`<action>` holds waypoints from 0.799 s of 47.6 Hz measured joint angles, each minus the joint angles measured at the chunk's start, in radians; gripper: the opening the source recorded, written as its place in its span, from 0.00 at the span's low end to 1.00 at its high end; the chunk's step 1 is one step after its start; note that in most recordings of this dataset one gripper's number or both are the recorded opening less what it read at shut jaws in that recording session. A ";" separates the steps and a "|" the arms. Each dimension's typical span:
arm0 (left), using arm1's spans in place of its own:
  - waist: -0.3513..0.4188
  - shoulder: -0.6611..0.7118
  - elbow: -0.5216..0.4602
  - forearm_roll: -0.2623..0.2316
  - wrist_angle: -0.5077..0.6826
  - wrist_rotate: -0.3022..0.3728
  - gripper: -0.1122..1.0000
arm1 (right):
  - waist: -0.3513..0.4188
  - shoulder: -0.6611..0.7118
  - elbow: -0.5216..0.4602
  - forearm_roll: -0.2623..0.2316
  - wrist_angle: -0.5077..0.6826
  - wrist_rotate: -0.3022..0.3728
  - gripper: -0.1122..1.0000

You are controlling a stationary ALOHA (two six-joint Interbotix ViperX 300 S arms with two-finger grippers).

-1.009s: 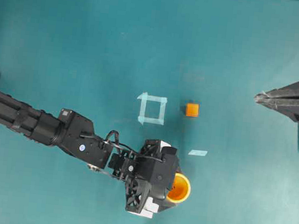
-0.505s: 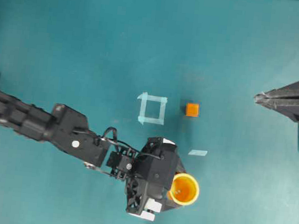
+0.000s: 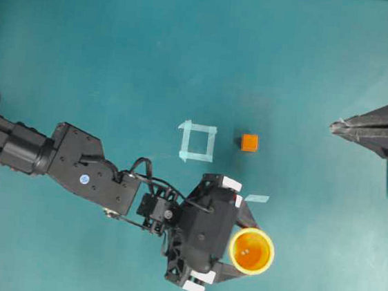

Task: Lift the orange cup with left arm.
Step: 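Raise the left gripper holding the orange cup off the table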

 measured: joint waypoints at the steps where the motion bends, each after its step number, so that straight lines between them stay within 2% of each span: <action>1: 0.000 -0.002 -0.008 -0.002 0.015 0.002 0.67 | 0.000 0.000 0.000 0.000 0.000 0.002 0.10; 13: 0.002 -0.018 -0.084 0.000 0.158 0.009 0.67 | 0.000 0.002 -0.003 0.000 0.002 0.002 0.10; 38: 0.000 -0.066 -0.089 0.003 0.172 0.028 0.67 | 0.000 0.000 -0.011 0.000 0.017 0.002 0.10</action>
